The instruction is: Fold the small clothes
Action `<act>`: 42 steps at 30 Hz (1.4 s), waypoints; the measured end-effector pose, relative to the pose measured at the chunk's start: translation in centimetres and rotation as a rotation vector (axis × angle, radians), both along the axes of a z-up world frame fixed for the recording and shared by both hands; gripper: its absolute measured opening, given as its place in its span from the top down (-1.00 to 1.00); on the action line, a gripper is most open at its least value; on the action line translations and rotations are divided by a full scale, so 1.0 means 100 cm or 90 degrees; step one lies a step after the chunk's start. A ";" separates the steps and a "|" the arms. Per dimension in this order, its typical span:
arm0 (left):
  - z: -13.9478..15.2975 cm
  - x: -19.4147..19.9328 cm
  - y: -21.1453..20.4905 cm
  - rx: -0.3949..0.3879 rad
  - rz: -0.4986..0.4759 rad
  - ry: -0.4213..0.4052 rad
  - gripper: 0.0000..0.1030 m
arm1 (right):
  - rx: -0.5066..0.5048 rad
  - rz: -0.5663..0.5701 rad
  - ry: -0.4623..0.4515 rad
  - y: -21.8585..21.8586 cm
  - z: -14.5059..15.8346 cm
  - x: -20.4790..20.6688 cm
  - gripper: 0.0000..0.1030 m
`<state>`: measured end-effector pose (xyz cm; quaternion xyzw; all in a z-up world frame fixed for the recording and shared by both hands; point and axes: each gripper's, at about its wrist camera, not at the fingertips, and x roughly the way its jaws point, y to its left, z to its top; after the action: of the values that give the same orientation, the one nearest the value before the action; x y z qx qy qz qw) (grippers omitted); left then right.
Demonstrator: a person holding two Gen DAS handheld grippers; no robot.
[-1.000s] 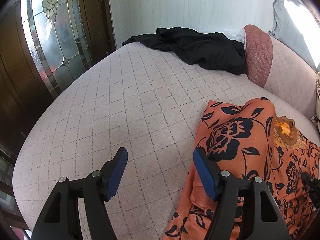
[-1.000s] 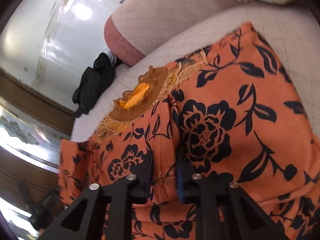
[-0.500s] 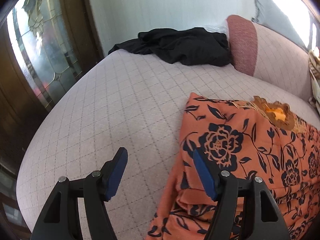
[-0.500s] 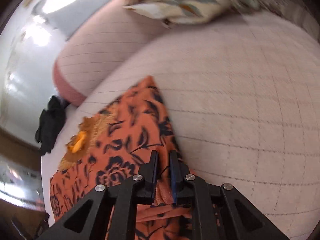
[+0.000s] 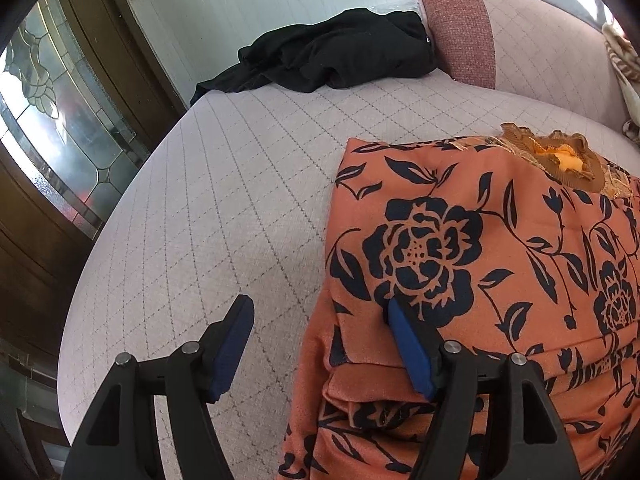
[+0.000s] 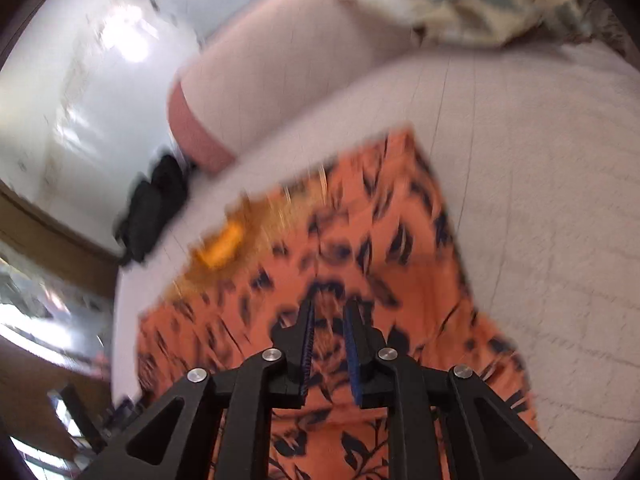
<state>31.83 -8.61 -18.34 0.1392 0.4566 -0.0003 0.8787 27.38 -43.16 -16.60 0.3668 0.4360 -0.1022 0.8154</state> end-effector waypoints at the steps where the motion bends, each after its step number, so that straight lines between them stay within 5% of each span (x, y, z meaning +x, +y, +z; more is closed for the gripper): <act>1: 0.000 0.000 0.001 -0.002 0.000 0.000 -0.38 | -0.002 0.002 0.033 0.003 -0.010 0.003 0.65; 7: 0.006 -0.003 -0.003 -0.016 -0.009 -0.012 -0.38 | -0.050 0.011 -0.026 0.018 0.013 0.004 0.66; 12: 0.014 -0.011 -0.012 -0.023 -0.025 -0.038 -0.38 | -0.042 0.099 0.024 0.051 -0.009 0.025 0.66; 15: 0.011 -0.013 -0.017 -0.021 -0.034 -0.035 -0.38 | -0.099 0.113 0.023 0.066 -0.003 0.031 0.66; 20: 0.009 -0.012 -0.019 -0.019 -0.037 -0.032 -0.38 | -0.097 0.134 -0.029 0.077 0.010 0.033 0.66; 27: 0.008 -0.012 -0.020 -0.016 -0.037 -0.029 -0.38 | -0.127 0.214 0.013 0.100 0.002 0.036 0.65; 34: 0.011 -0.014 -0.022 -0.022 -0.046 -0.037 -0.38 | -0.153 0.095 -0.024 0.068 0.020 0.025 0.64; 39: 0.011 -0.016 -0.025 -0.016 -0.053 -0.042 -0.38 | -0.129 0.053 0.052 0.044 -0.002 0.033 0.64; 42: 0.013 -0.017 -0.026 -0.016 -0.056 -0.046 -0.38 | -0.142 0.057 0.041 0.047 0.003 0.032 0.64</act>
<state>30.13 -11.22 -17.05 0.1482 0.4181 -0.0395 0.8954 30.62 -38.48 -16.26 0.2506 0.4641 -0.1255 0.8403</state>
